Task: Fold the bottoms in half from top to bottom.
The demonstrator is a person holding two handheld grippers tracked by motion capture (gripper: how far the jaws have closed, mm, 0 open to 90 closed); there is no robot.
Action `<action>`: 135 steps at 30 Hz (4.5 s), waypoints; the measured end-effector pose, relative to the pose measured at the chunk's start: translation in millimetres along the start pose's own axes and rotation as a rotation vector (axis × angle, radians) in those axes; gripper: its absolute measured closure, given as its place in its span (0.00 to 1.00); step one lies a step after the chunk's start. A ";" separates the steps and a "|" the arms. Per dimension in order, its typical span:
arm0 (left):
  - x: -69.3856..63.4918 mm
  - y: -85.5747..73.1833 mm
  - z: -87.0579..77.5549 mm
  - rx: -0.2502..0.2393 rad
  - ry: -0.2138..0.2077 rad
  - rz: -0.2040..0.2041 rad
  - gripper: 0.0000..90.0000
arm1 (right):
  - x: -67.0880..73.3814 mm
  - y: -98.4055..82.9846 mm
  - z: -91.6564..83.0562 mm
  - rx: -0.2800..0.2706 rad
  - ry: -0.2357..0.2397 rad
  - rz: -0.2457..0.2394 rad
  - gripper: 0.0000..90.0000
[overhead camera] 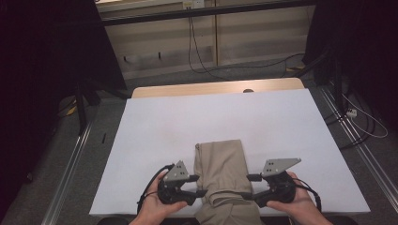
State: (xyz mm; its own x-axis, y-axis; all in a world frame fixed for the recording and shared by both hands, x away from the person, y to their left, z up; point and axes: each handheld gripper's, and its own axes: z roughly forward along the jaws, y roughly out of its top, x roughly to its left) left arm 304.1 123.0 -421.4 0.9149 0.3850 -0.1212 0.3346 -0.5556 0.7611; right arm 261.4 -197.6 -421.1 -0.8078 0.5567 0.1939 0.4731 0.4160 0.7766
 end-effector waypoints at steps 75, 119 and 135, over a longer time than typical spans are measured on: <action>154.1 120.6 11.3 -0.280 0.247 -0.285 0.91 | -142.9 152.7 43.8 -0.217 -0.223 0.134 0.94; 126.8 77.5 18.2 -0.119 0.287 -0.293 0.25 | -96.3 98.8 41.3 -0.064 -0.215 0.077 0.59; -19.0 -15.9 17.0 0.161 -0.008 -0.135 0.45 | 61.3 4.3 59.5 0.175 -0.033 -0.119 0.68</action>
State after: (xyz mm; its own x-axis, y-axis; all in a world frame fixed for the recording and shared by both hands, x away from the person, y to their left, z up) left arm 285.3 112.0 -442.0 0.8609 0.4585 -0.2204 0.4853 -0.6103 0.6261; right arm 234.8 -118.8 -441.6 -0.8510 0.5183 0.0845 0.4308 0.5970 0.6767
